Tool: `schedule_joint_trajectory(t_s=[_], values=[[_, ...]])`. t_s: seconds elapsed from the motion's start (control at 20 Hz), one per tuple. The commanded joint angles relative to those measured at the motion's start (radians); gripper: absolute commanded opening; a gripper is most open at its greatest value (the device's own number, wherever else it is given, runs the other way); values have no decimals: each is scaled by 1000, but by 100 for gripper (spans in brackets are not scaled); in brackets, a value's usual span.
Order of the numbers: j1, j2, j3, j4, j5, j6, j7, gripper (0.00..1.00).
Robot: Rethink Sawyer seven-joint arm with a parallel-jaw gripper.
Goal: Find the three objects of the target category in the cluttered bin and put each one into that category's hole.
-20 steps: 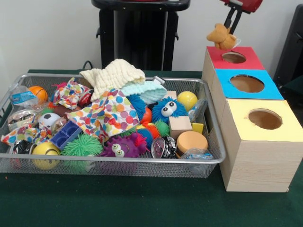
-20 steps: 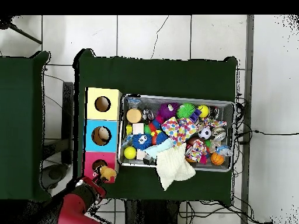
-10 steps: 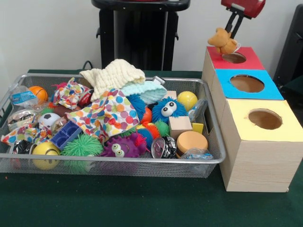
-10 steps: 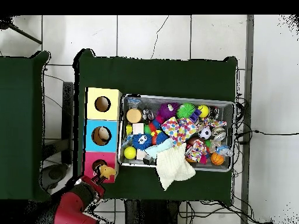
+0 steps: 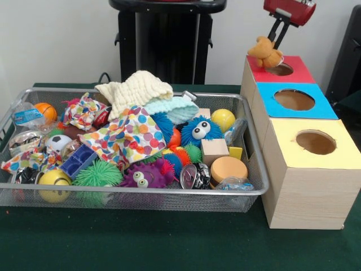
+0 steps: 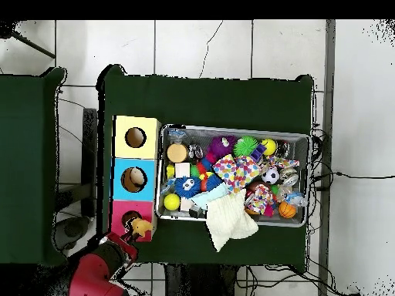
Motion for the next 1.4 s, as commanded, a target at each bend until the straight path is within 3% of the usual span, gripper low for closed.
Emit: schedule_joint_trajectory(t_s=[0.05,0.8,1.4], values=[[13,54,0,-95,49,125,350,0],[3,40,-4,-92,50,146,329,0],[2,97,-41,-185,54,212,369,0]])
